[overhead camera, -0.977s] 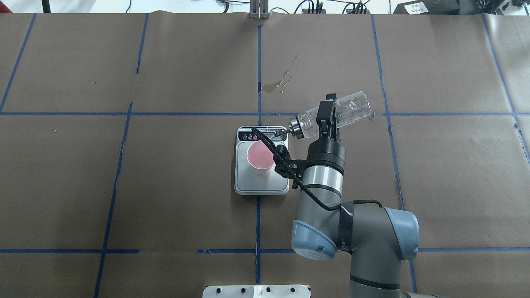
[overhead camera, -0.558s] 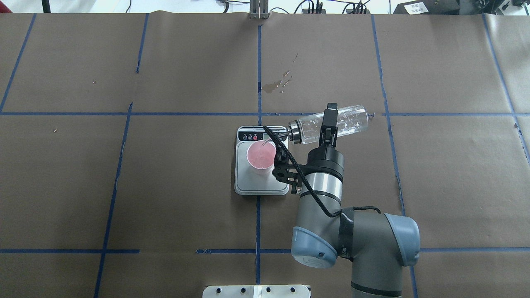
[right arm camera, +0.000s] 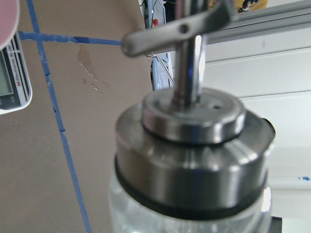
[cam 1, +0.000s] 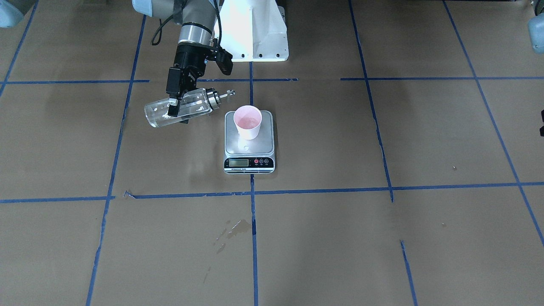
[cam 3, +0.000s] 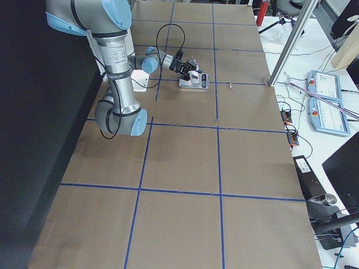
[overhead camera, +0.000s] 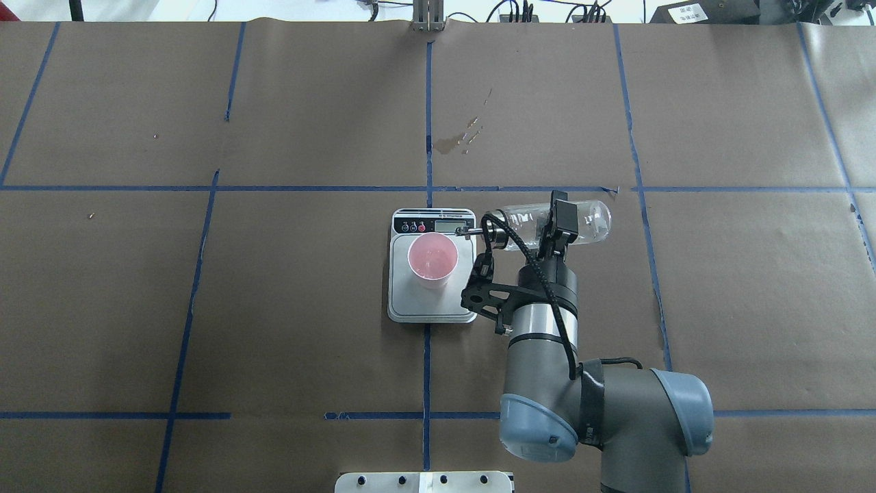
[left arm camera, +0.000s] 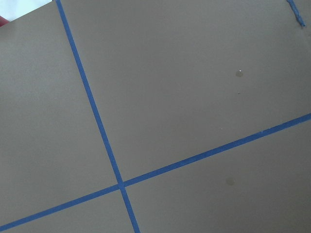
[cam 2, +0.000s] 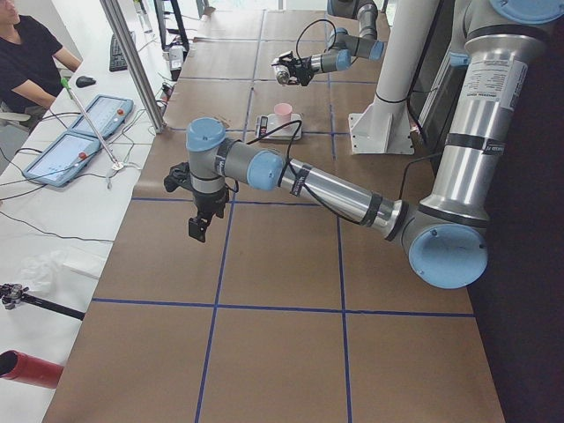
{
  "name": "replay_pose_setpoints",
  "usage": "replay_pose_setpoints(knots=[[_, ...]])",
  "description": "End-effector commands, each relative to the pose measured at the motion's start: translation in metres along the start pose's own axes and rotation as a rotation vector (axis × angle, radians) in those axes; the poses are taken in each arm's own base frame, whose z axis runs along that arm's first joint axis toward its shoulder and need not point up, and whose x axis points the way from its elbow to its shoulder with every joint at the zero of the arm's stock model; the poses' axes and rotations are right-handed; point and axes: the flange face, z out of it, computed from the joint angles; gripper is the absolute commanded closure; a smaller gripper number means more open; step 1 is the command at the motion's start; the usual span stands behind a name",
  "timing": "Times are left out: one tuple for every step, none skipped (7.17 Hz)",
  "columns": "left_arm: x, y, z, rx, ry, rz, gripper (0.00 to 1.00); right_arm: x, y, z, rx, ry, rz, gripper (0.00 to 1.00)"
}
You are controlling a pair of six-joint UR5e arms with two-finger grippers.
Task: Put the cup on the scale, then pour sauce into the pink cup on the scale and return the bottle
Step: 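Tilt the bottle upright and carry it back toward its spot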
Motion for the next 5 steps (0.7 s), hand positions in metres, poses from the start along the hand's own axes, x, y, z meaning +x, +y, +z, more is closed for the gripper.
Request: replay_pose_setpoints(knots=[[0.003, -0.013, -0.012, 0.024, -0.005, 0.001, 0.0, 0.014, 0.016, -0.008, 0.01, -0.044, 0.146, 1.0], [0.004, -0.014, -0.015, 0.029, -0.004, 0.003, 0.0, 0.027, 0.017, -0.016, 0.011, -0.087, 0.376, 1.0], [0.003, -0.019, -0.02, 0.04, -0.008, 0.004, 0.0, 0.034, 0.013, -0.02, 0.023, -0.121, 0.575, 1.0], [0.004, -0.02, -0.021, 0.042, -0.007, 0.006, 0.0, 0.045, 0.013, -0.02, 0.004, -0.166, 0.662, 1.0], [0.004, -0.02, -0.023, 0.044, -0.007, 0.005, 0.0, 0.058, 0.02, 0.002, -0.088, -0.238, 0.772, 1.0]])
